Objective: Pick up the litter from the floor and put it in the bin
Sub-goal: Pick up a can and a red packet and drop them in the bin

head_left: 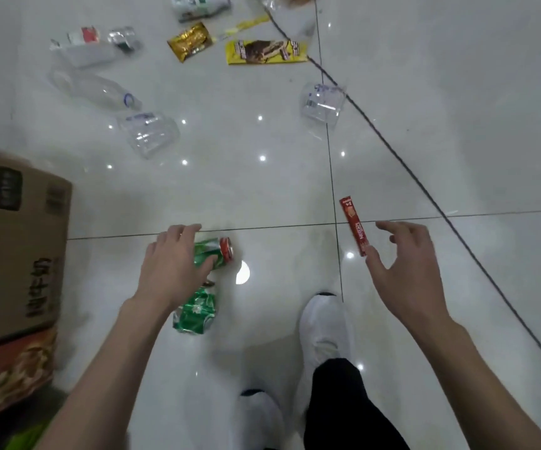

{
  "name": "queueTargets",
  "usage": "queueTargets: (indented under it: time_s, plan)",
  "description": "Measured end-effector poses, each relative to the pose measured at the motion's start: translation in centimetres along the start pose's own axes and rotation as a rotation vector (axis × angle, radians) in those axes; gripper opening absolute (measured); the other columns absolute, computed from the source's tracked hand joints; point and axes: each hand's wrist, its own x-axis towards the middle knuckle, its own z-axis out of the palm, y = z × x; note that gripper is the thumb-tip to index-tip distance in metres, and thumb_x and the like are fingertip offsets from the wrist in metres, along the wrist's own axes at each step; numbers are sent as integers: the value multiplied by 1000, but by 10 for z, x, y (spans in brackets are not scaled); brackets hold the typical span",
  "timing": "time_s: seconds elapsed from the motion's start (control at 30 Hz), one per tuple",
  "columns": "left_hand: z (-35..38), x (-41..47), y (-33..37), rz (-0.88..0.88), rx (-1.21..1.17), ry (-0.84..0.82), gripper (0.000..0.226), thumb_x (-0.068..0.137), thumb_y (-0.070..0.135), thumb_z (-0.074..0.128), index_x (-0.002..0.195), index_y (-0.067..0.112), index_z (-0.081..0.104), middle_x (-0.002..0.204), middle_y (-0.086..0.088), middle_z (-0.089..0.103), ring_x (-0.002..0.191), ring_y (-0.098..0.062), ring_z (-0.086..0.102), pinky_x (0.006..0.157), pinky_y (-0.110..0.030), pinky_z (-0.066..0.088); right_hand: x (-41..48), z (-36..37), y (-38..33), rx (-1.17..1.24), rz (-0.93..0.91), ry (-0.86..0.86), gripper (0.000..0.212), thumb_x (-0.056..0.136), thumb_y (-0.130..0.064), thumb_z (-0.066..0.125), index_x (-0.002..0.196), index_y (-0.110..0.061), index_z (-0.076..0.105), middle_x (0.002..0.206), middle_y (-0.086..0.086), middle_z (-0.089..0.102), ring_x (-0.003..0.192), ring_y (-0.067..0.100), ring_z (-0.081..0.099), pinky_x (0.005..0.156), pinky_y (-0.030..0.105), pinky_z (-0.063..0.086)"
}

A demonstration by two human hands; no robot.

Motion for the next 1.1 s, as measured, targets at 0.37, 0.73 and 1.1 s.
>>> queueTargets:
  time_s: [0.37, 0.73, 1.1]
  plan:
    - [109, 54, -31, 103, 123, -27, 91, 63, 65, 71, 139, 21, 44, 128, -8, 56, 116, -31, 52, 100, -48, 38, 81, 133, 71, -115, 43, 59, 43, 88, -24, 62, 130, -14, 56, 125, 10, 51, 109, 30, 53, 93, 47, 48]
    - [106, 82, -13, 166, 133, 108, 82, 66, 53, 78, 134, 18, 49, 111, -10, 59, 101, -33, 57, 91, -49, 40, 96, 158, 76, -173, 118, 85, 36, 90, -11, 57, 125, -7, 55, 115, 14, 50, 103, 32, 48, 77, 44, 49]
    - [25, 73, 37, 213, 73, 98, 86, 70, 55, 74, 142, 20, 40, 122, -11, 54, 111, -33, 52, 99, -47, 34, 78, 81, 6, 38, -45, 147, 36, 86, -13, 65, 121, -9, 58, 115, 9, 51, 105, 22, 49, 81, 24, 42]
